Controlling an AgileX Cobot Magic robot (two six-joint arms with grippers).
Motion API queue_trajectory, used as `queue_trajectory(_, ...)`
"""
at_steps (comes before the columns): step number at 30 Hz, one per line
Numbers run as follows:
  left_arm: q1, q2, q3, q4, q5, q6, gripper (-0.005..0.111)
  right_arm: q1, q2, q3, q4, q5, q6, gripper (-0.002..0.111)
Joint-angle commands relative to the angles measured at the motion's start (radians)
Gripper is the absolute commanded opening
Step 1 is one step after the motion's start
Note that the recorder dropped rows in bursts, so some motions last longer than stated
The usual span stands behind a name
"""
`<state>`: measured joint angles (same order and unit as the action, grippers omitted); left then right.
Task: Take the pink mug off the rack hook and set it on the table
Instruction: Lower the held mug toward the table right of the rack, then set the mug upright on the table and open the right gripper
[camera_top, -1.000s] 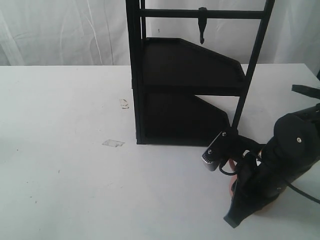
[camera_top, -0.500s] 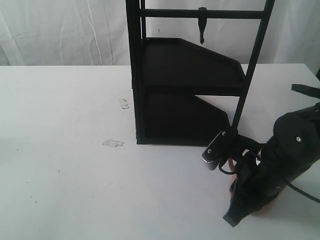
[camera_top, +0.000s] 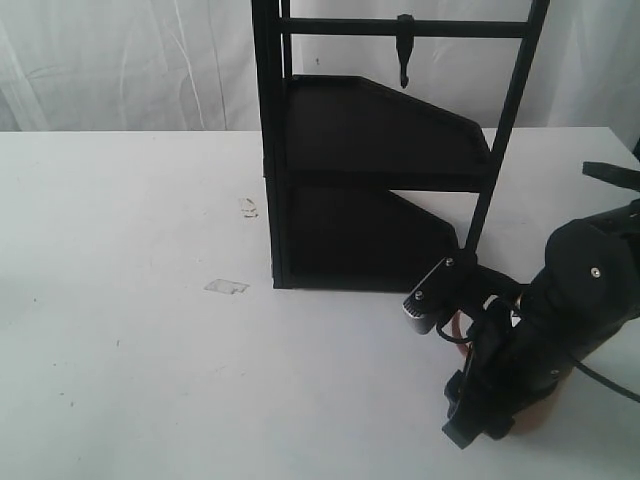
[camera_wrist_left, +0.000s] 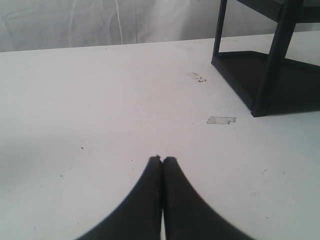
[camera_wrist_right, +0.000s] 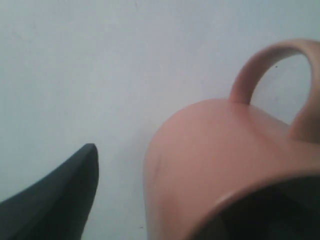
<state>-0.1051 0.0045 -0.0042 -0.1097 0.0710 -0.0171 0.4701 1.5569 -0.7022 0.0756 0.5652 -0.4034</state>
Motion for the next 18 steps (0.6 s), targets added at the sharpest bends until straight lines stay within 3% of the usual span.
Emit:
queue_trajectory(1,0.003,-0.004,0.004,-0.002,0.005,-0.006,0.000,-0.002,-0.013,-0.005,0.005,0.001,0.008,0.062)
queue_trajectory(18,0.003,-0.004,0.004,-0.002,0.005,-0.006,0.000,-0.002,-0.161,-0.005,0.004,0.040,0.020,0.062)
